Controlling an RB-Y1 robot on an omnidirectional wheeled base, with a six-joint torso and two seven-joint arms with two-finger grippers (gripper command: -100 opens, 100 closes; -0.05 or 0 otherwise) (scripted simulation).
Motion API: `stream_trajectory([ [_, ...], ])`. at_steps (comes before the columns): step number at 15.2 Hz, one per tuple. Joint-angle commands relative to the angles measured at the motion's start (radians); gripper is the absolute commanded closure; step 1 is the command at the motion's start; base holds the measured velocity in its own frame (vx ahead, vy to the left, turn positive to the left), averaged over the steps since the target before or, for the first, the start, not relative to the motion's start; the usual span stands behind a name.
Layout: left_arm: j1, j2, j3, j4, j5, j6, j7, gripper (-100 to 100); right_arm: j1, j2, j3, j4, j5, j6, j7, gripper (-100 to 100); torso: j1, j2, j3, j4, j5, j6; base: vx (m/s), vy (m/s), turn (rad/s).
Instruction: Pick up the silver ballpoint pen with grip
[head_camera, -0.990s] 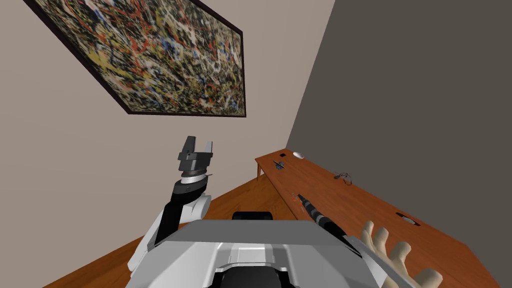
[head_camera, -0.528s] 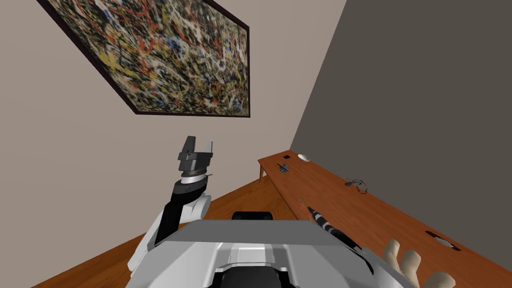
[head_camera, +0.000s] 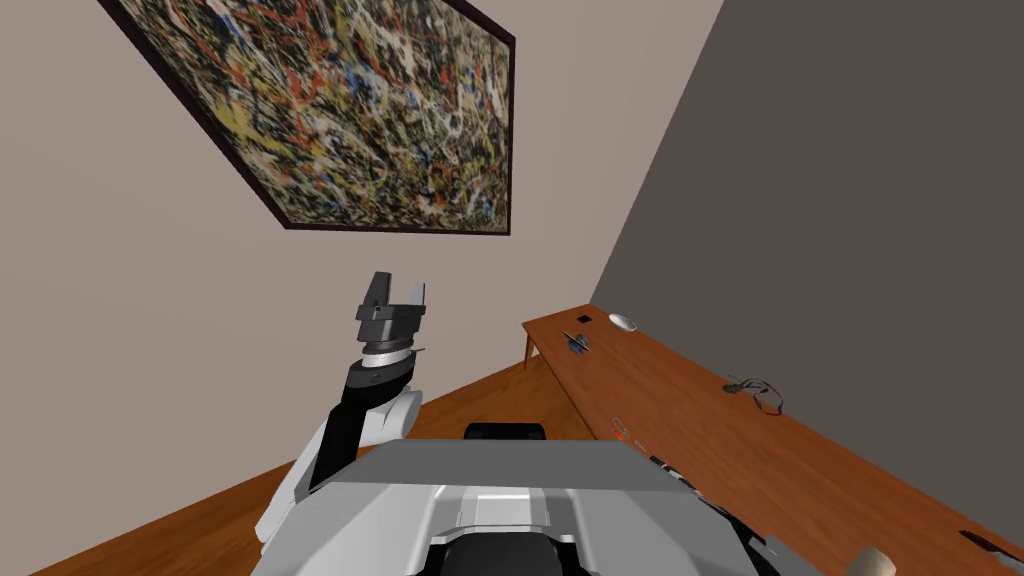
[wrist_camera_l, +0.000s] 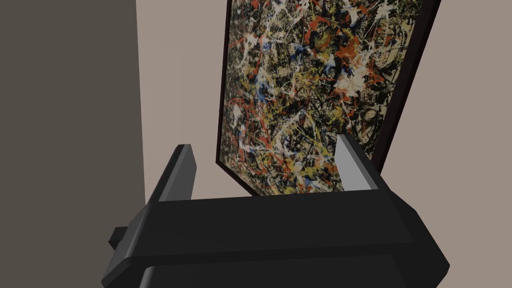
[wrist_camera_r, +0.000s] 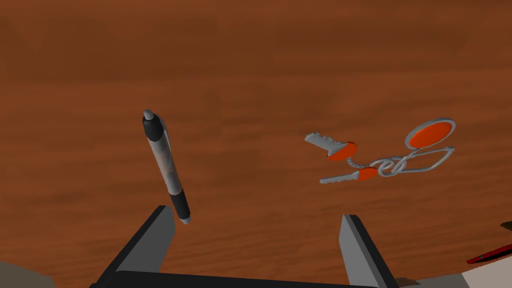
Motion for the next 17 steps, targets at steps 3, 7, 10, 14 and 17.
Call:
stream_trajectory([
  [3, 0.000, 0.000, 0.000, 0.000, 0.000, 0.000, 0.000, 0, 0.016, -0.018, 0.040, 0.065, -0.002, 0.060, -0.035, -100, 0.001, -0.001, -0.001, 0.000, 0.000, 0.000, 0.076, 0.038, 0.100],
  [7, 0.000, 0.000, 0.000, 0.000, 0.000, 0.000, 0.000, 0, 0.026, -0.024, 0.076, 0.112, -0.006, 0.101, -0.060, -100, 0.000, 0.000, 0.000, 0.000, 0.000, 0.000, 0.063, 0.026, 0.074],
  [10, 0.000, 0.000, 0.000, 0.000, 0.000, 0.000, 0.000, 0, 0.027, -0.026, 0.084, 0.124, -0.009, 0.103, -0.063, -100, 0.000, -0.001, 0.000, 0.000, 0.000, 0.000, 0.063, 0.020, 0.063],
  [14, 0.000, 0.000, 0.000, 0.000, 0.000, 0.000, 0.000, 0, -0.010, 0.018, 0.078, 0.198, -0.012, 0.083, -0.038, -100, -0.004, 0.005, 0.003, 0.001, -0.001, 0.000, -0.013, -0.018, 0.051],
  [17, 0.000, 0.000, 0.000, 0.000, 0.000, 0.000, 0.000, 0, -0.032, 0.045, 0.073, 0.241, -0.014, 0.069, -0.022, -100, -0.004, 0.007, 0.004, 0.001, -0.001, 0.000, -0.034, -0.027, 0.046],
])
